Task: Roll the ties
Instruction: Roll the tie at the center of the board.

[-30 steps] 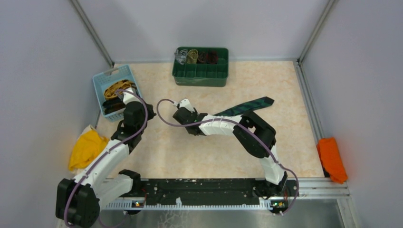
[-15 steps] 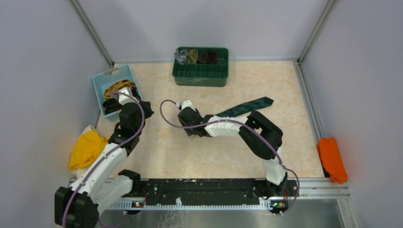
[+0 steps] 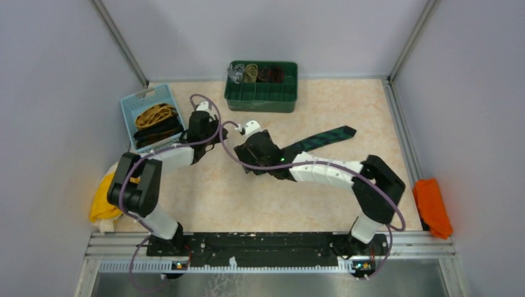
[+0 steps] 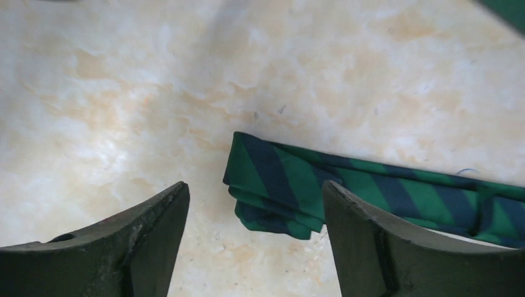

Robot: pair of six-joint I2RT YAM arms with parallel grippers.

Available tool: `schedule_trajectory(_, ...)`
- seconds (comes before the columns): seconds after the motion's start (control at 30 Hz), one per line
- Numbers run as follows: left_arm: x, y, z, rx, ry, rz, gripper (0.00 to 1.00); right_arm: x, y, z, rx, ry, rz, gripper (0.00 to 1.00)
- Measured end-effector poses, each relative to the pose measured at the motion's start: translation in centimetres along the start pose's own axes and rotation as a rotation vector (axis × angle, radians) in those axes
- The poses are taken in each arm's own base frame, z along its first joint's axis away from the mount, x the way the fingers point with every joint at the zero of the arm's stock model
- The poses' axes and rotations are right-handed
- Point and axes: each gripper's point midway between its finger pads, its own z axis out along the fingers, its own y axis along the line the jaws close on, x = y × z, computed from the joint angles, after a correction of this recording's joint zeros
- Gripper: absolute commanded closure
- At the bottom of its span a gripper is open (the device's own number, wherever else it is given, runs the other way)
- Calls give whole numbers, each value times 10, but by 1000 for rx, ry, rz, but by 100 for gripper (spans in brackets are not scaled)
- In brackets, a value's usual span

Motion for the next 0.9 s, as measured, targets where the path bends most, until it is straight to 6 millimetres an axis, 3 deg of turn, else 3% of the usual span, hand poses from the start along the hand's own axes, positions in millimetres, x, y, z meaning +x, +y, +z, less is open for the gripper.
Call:
schedule_trajectory(0.07,0,-13,18,55,27,18,100,-23,-6,-29,-12,-73,37,34)
schedule_trajectory(0.17,3,-38,42,176,77,34,100,-39,-9,-48,-19,-126,71,74)
schedule_trajectory(0.23,10,-51,55,249,114,38,100,-36,-11,-54,-22,-127,95,100)
schedule_trajectory(0.37,31,-69,75,377,202,38,100,10,-10,-48,-31,-27,122,100)
schedule_trajectory(0.53,65,-74,75,458,308,27,100,77,-11,-38,-27,135,137,100)
schedule_trajectory(0.8,90,-99,62,532,369,56,100,111,-7,-15,-13,204,163,100)
schedule_trajectory(0.9,99,-104,57,545,377,67,100,106,-6,-3,-7,176,178,100)
